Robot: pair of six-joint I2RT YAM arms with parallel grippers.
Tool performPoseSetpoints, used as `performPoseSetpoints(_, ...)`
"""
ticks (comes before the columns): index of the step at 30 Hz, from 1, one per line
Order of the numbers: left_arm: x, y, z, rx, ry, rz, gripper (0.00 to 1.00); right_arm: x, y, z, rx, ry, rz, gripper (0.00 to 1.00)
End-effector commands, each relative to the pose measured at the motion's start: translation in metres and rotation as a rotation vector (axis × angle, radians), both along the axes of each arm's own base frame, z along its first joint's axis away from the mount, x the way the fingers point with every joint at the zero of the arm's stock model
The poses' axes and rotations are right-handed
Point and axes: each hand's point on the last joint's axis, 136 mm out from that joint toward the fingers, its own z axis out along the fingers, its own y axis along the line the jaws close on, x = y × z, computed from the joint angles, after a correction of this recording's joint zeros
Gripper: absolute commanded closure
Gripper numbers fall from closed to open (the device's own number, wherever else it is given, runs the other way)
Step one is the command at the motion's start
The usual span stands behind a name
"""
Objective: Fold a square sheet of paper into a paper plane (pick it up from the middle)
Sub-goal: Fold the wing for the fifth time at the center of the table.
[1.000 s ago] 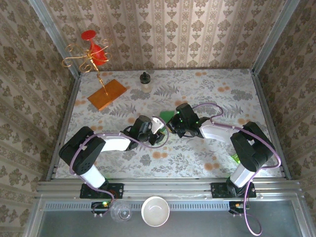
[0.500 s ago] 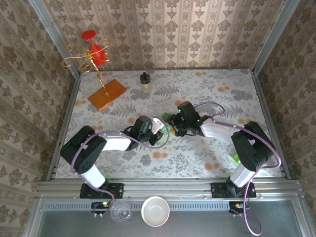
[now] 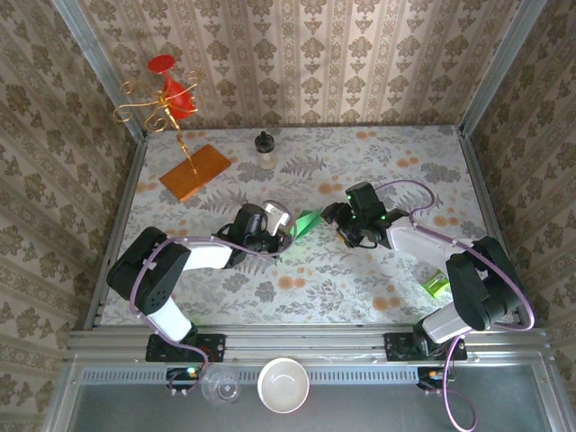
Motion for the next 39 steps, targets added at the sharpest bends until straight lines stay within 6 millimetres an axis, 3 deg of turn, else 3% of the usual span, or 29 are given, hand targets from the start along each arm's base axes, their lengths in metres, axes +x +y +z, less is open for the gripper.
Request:
performPoseSetpoints(1,-0.007,-0.010,0.009,-0.095,0.160,0.009,0.95,-0.006,-0.002,-0.009,-0.072,-0.034,0.119,0.30)
performPoseSetpoints(17,-0.008,-0.019,0.003,-0.212,0.455,0.053,0.98,-0.014,0.029,-0.031,-0.034,-0.088,0.379,0.27)
performPoseSetpoints(26,-0.002,-0.019,0.004,-0.286,0.627,0.118,0.98,-0.005,0.040,-0.033,-0.025,-0.094,0.425,0.28)
performPoseSetpoints(39,-0.001,-0.023,-0.002,-0.311,0.721,0.147,0.98,0.007,0.046,-0.043,-0.038,-0.050,0.423,0.28)
